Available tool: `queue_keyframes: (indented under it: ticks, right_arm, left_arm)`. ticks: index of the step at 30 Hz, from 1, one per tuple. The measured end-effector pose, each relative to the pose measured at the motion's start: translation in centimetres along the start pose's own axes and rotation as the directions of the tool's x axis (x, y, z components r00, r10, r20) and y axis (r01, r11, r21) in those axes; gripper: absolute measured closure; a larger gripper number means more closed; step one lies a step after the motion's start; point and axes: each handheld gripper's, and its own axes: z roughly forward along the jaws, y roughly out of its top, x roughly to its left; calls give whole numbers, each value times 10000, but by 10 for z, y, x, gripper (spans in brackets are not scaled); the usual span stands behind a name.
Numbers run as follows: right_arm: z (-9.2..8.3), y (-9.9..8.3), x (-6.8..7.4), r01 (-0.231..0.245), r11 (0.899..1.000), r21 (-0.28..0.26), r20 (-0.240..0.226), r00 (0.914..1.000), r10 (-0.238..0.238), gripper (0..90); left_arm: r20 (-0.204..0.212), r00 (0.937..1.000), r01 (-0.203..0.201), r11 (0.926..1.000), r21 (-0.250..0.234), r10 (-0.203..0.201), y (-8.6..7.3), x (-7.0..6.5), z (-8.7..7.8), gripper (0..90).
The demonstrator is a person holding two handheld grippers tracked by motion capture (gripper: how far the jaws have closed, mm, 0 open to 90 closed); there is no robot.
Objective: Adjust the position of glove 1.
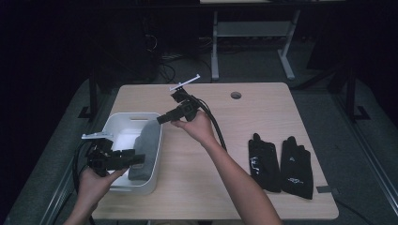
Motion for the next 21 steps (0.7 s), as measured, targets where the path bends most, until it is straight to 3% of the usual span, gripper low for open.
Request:
queue_keyframes:
  ticks: [10,21]
  right_arm:
    - [-17,-6,-5,-63,10000,-30,111,9999,63,425]
    - [-38,-18,-16,-296,9993,-248,364,9989,305,409]
  left_arm:
    - [233,9996,-125,9999,-49,126,10,-13,11,338]
    - [691,9960,-562,9984,27,559,20,-27,24,333]
